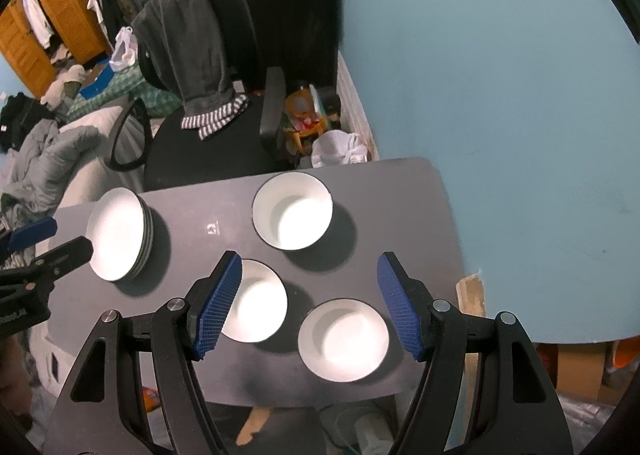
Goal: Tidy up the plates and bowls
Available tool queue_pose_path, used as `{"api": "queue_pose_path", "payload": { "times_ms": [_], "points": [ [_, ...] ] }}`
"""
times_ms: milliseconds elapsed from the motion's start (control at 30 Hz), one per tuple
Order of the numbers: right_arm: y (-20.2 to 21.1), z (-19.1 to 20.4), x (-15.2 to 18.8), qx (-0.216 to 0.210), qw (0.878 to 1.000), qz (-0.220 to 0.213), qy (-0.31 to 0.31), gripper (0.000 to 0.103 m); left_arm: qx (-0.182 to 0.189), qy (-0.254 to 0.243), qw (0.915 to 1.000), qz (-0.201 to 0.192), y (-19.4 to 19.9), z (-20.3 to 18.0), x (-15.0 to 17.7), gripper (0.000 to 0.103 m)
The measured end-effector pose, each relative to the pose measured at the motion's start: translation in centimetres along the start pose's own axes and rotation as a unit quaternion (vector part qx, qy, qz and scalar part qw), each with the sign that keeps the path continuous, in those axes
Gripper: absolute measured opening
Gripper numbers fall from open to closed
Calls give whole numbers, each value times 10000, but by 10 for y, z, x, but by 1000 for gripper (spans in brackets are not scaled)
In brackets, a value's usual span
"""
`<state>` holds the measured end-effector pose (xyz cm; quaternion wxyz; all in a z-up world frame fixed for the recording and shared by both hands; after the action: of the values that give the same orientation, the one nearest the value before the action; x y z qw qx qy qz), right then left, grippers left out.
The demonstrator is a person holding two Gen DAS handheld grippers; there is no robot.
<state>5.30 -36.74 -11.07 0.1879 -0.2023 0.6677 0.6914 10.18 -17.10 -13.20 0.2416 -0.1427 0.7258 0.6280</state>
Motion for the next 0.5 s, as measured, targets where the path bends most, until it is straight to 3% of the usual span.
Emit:
{"api": "queue_pose_path", "payload": {
  "times_ms": [333, 500],
  "points": [
    [-54, 15, 29, -718, 9965, 377, 226, 70, 172, -60, 9974, 703, -68, -1, 42, 79],
    [-88, 20, 49, -883, 9931, 685, 366, 70, 207, -87, 9953, 939, -93, -5, 60, 79]
  ]
}}
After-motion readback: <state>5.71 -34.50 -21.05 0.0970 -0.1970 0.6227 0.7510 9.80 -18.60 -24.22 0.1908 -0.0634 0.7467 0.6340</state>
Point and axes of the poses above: each gripper's, at about its wrist camera, not at the fingertips, and y roughly against the way its jaws point, z to its left, x to its underside, the point moved 7 cm from there along -y, roughly the way its jaws point, and after that the axes turned 11 degrees about -z, right-handed, at the moved point
